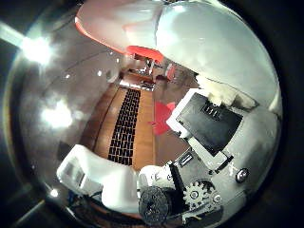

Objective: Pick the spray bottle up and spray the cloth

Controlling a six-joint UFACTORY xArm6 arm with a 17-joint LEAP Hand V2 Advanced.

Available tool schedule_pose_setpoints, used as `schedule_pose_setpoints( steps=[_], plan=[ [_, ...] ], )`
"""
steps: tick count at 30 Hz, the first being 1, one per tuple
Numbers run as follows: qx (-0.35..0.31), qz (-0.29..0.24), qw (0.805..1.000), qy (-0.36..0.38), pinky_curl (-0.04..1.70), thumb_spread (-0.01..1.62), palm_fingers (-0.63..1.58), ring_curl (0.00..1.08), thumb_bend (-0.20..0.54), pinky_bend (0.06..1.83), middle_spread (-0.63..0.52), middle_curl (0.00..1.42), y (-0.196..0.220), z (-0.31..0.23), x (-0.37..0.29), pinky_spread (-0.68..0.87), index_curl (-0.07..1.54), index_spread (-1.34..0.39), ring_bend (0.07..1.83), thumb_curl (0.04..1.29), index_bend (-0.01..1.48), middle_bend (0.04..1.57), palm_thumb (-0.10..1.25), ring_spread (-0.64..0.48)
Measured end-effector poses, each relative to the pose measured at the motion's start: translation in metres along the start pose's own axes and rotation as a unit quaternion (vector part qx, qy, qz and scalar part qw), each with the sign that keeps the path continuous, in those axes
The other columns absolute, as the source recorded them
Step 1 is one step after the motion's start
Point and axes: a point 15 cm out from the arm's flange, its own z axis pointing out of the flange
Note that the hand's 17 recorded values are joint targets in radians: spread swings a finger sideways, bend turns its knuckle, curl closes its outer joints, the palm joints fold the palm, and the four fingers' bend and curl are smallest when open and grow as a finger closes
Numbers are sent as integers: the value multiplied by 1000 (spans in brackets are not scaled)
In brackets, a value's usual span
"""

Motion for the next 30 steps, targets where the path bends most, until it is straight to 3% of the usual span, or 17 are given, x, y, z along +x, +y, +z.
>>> schedule_pose_setpoints(
  steps=[8,21,26,30],
  plan=[
    [-5,3,1000,-26,1431,725,1130,816,-18,1031,-103,689,4,24,16,-199,791,-195,1360,876,1175,1413,1037,-211],
    [-28,-39,998,-50,1423,724,1130,814,-20,1021,-85,687,17,59,35,-198,795,-197,1353,878,1169,1417,1006,-209],
    [-36,-49,997,-56,1367,759,1137,795,-27,1007,-81,683,22,64,36,-205,797,-198,1322,863,1154,1413,931,-211],
    [-42,-51,996,-58,1260,787,1154,751,-34,984,-78,663,25,65,36,-228,773,-203,1316,826,1055,1362,847,-199]
  ],
)
